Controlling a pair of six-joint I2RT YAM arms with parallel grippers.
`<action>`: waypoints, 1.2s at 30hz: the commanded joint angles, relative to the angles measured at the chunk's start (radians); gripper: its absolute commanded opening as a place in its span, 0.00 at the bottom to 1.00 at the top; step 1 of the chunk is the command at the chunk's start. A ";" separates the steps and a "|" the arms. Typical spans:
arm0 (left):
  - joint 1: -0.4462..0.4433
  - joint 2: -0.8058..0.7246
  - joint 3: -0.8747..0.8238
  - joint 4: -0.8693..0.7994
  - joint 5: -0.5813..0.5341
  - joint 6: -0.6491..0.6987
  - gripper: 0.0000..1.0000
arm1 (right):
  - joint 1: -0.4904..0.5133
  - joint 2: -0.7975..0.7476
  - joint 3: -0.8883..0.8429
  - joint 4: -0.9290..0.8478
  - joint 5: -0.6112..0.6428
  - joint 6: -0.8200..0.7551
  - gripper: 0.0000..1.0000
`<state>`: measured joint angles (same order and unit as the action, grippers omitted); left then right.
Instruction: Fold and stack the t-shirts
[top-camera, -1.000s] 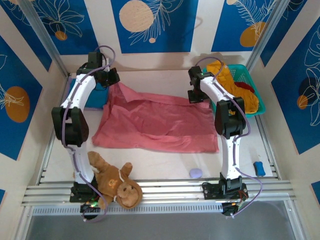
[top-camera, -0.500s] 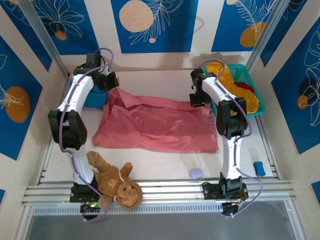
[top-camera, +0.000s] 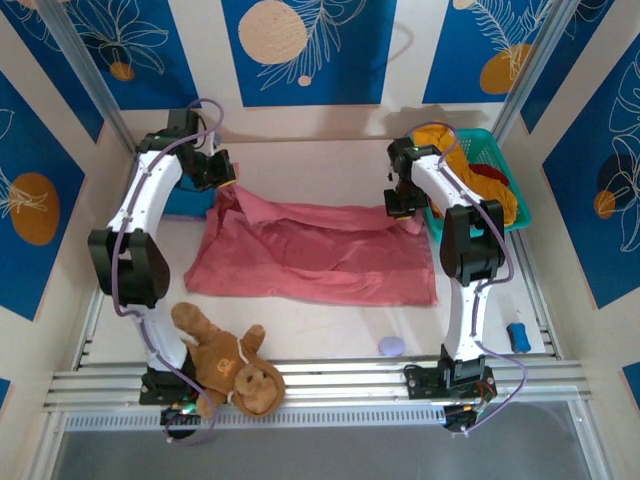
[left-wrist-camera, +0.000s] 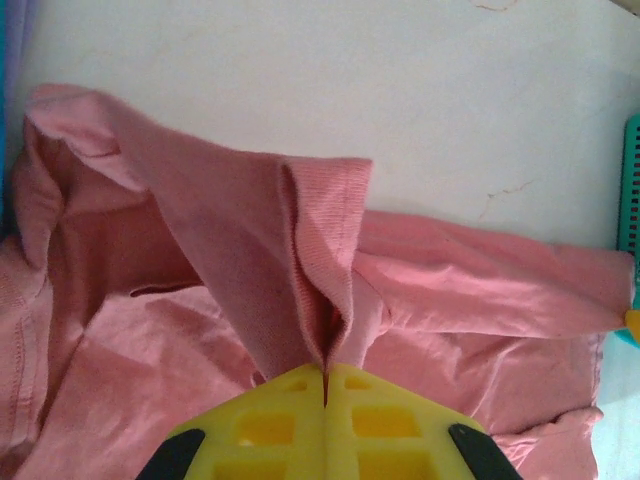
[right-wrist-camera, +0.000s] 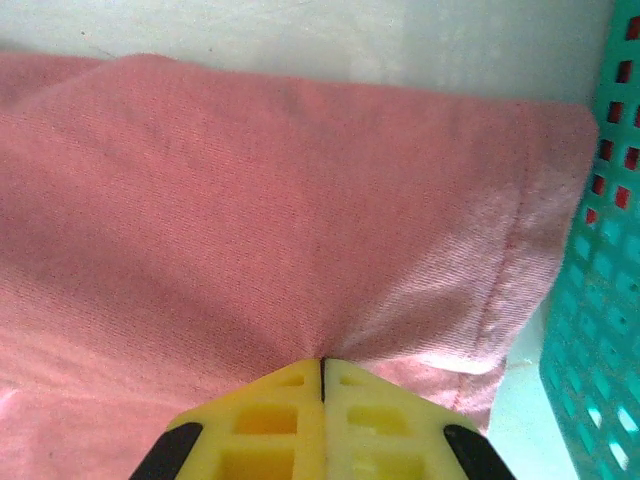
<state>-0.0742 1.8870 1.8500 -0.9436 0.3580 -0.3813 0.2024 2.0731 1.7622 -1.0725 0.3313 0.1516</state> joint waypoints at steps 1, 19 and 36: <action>0.002 -0.050 -0.006 -0.048 -0.012 0.032 0.00 | -0.001 -0.046 -0.023 -0.048 -0.018 0.019 0.00; -0.003 -0.209 -0.178 -0.035 -0.017 0.019 0.00 | 0.016 -0.183 -0.162 -0.053 0.047 0.000 0.00; -0.001 -0.292 -0.347 -0.088 -0.080 0.085 0.00 | 0.109 -0.160 -0.164 -0.130 -0.165 0.066 0.19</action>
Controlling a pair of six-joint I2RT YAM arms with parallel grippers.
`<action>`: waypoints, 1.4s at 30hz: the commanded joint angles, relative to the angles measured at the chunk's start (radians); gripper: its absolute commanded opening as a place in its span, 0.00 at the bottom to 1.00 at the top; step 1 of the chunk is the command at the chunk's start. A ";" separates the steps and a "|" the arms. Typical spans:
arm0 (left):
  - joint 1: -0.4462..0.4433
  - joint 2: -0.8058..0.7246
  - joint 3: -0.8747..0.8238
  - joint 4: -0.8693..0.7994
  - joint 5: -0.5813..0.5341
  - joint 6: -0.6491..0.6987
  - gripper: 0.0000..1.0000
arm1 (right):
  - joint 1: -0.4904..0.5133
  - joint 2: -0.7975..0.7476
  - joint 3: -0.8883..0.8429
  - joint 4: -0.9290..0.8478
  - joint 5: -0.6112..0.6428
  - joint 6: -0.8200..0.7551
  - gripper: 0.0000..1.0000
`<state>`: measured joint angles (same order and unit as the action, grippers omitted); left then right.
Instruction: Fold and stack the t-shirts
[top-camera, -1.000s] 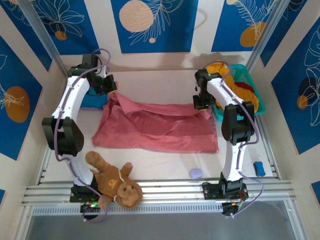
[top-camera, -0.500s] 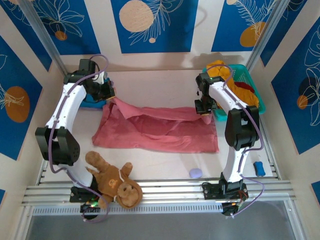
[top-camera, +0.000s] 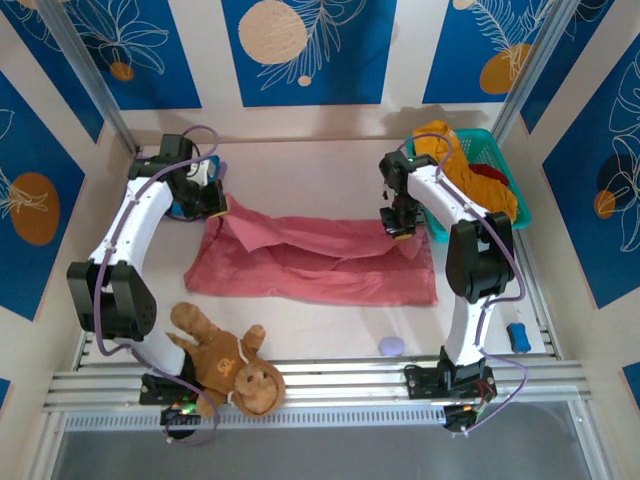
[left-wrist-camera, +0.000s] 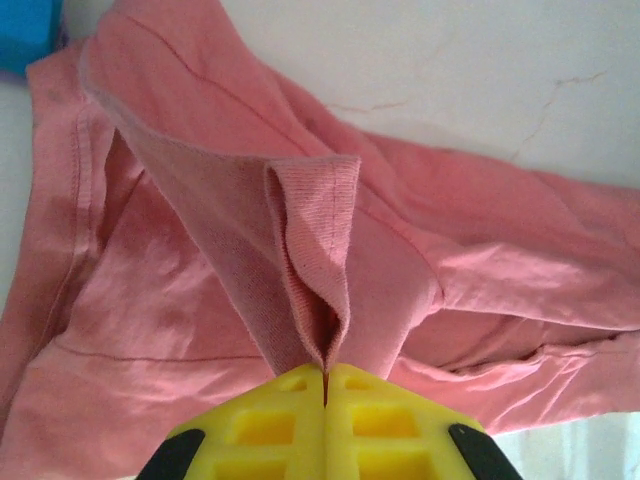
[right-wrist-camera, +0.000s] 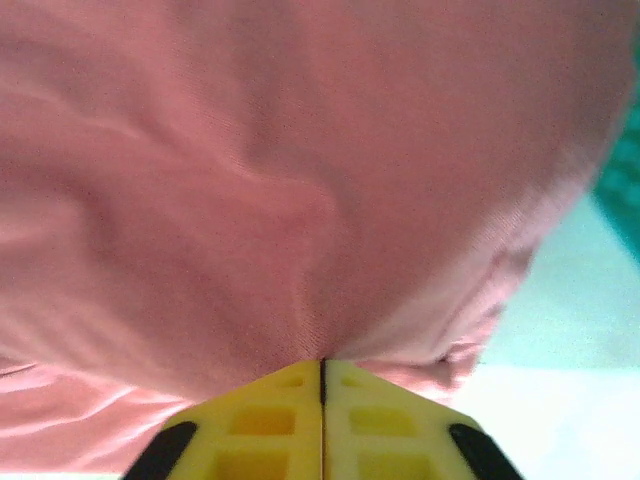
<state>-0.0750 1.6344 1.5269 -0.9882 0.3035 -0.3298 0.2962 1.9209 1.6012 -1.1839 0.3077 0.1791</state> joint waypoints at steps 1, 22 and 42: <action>0.001 -0.044 -0.036 -0.041 -0.024 0.035 0.00 | 0.012 -0.022 -0.008 -0.013 -0.158 0.056 0.26; 0.000 -0.049 -0.140 0.008 0.014 0.055 0.00 | -0.101 -0.247 -0.513 0.326 -0.134 0.376 0.36; 0.000 -0.064 -0.157 0.006 0.000 0.050 0.00 | -0.042 -0.139 -0.499 0.433 0.018 0.346 0.29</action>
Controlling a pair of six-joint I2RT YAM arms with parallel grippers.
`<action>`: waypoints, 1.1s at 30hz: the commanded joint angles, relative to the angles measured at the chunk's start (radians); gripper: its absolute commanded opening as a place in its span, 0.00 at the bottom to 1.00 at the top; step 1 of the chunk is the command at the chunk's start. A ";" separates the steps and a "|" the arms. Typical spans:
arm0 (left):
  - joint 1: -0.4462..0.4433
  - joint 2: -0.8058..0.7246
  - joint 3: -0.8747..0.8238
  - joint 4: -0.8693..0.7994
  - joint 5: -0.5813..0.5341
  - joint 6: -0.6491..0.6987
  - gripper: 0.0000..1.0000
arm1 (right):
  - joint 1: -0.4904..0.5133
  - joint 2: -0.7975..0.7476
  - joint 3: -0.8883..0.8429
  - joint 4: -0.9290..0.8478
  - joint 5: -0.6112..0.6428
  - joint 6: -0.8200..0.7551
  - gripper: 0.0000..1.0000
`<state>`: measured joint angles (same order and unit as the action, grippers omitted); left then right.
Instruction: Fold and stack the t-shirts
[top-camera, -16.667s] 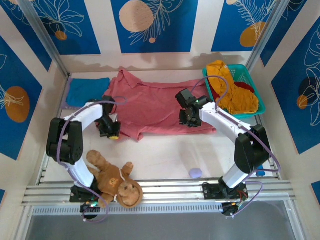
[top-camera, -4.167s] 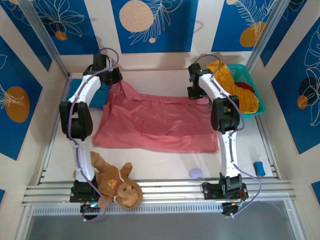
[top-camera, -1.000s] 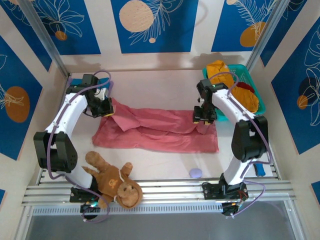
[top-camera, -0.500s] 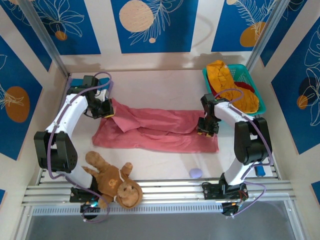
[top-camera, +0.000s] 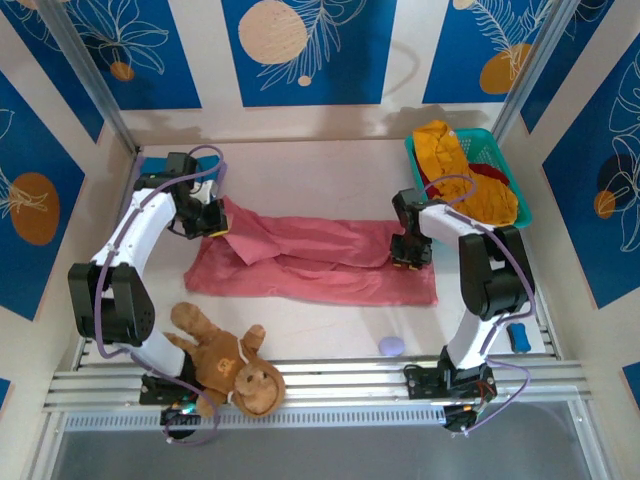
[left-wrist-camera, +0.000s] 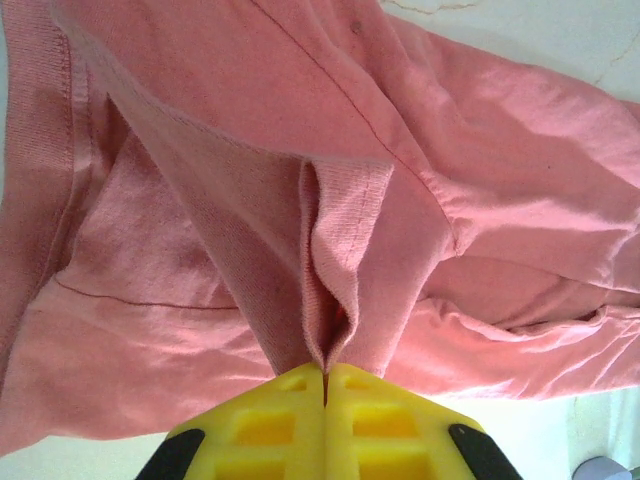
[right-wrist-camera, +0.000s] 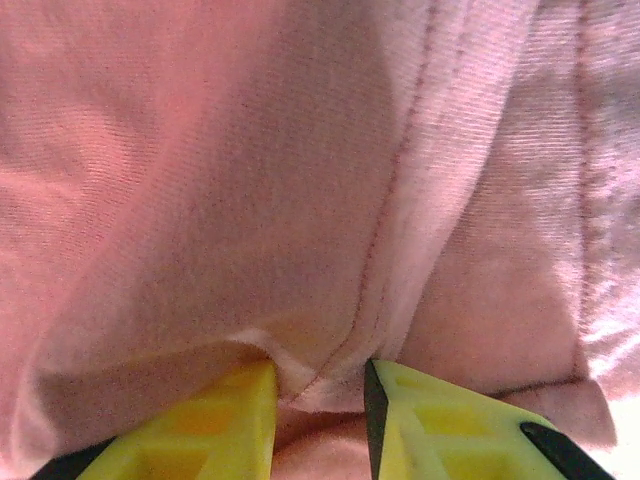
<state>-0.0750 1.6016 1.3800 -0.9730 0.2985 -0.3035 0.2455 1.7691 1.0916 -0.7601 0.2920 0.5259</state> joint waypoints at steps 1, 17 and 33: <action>0.000 -0.031 -0.010 -0.009 0.005 0.025 0.00 | 0.012 0.021 0.014 0.006 0.037 0.000 0.28; 0.000 -0.028 -0.004 -0.012 0.001 0.029 0.00 | 0.046 -0.004 0.102 -0.160 0.191 0.008 0.05; 0.000 -0.049 -0.035 -0.043 0.027 0.023 0.00 | 0.050 0.076 0.182 -0.331 0.389 0.075 0.01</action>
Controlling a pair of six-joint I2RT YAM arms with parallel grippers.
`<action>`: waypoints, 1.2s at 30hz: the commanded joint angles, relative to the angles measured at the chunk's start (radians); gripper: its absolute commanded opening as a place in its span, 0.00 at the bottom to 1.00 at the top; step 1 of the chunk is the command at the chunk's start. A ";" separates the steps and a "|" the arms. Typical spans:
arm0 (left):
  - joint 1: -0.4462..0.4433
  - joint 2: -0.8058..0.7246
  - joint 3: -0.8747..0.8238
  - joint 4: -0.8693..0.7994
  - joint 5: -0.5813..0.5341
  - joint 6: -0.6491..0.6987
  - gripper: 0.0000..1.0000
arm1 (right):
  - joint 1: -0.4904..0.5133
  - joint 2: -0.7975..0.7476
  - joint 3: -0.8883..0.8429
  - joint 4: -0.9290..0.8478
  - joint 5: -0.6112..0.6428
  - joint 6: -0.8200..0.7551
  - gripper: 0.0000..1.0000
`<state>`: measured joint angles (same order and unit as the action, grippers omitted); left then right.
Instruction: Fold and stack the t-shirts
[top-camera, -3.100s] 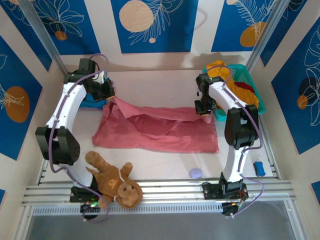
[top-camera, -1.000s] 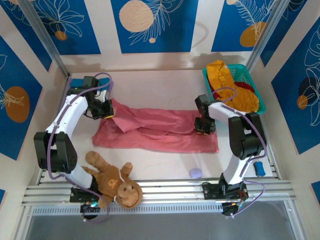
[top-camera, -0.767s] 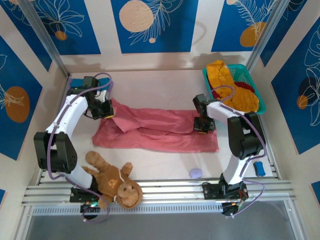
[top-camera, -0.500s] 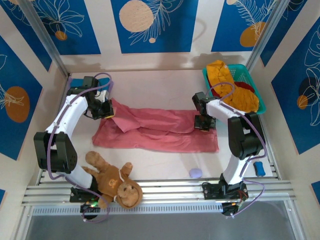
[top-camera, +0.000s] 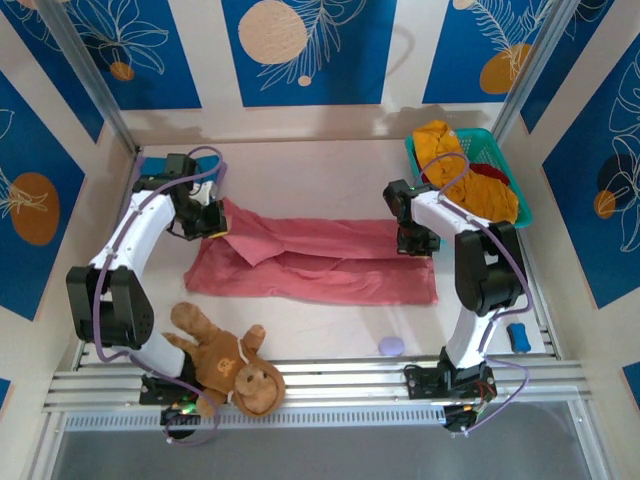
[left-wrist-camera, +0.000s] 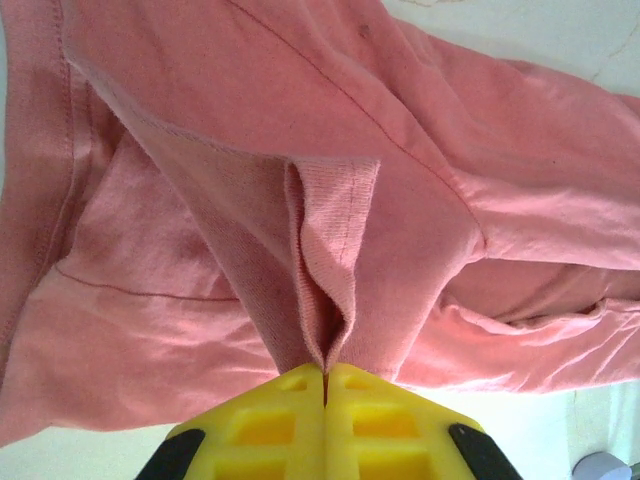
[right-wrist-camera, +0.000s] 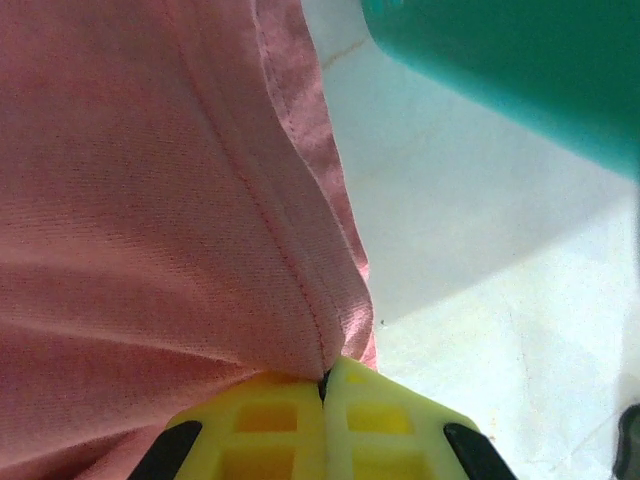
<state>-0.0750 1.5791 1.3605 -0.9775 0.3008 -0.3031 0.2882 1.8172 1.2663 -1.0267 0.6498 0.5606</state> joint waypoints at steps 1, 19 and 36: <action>0.000 -0.027 -0.020 -0.044 0.023 0.024 0.00 | 0.010 0.030 0.004 -0.065 0.031 0.042 0.04; -0.028 0.008 -0.092 -0.024 0.039 0.005 0.00 | 0.275 -0.138 0.132 -0.072 -0.161 0.026 0.41; -0.002 0.407 0.251 0.000 0.126 0.047 0.00 | 0.650 0.349 0.642 0.211 -0.520 -0.052 0.26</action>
<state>-0.0910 1.9499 1.5806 -0.9699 0.3832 -0.2821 0.9127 2.1166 1.8465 -0.8196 0.1818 0.5064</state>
